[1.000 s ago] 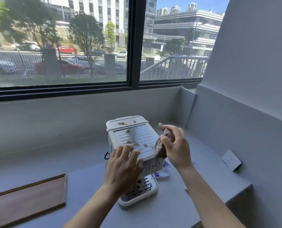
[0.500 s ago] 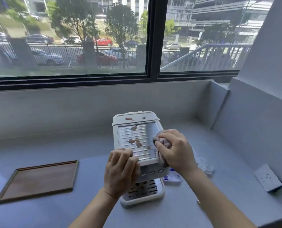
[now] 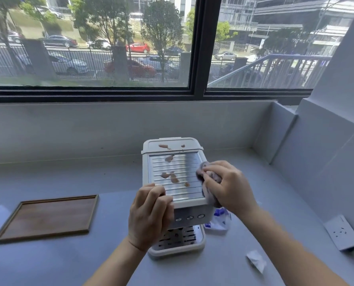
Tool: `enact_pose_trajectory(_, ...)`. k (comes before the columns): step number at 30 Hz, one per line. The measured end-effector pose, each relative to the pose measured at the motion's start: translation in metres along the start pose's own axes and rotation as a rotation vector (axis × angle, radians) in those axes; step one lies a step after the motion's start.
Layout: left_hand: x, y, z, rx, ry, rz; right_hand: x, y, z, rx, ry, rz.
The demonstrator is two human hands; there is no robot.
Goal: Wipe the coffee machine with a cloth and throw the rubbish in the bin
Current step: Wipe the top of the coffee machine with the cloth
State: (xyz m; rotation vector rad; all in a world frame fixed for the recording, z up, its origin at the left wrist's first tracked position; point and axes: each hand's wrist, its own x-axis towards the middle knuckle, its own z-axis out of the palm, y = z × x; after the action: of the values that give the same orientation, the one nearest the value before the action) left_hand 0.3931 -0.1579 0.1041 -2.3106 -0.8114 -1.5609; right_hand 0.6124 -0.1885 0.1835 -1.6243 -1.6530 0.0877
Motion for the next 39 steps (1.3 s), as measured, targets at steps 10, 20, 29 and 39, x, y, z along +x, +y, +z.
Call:
enact_pose_trajectory(10,0.004,0.003,0.0,-0.042,0.035,-0.151,-0.022,-0.027,-0.004,-0.021,-0.143,-0.18)
enact_pose_trajectory(20,0.016,-0.004,-0.002,-0.131,0.007,-0.174,-0.008,-0.025,0.01,-0.094,-0.132,-0.186)
enact_pose_trajectory(29,0.009,-0.003,0.0,-0.09,0.0,-0.141,-0.011,-0.032,0.018,-0.142,-0.126,-0.214)
enact_pose_trajectory(39,0.01,-0.002,0.0,-0.144,-0.001,-0.181,-0.006,-0.035,0.023,-0.094,-0.105,-0.179)
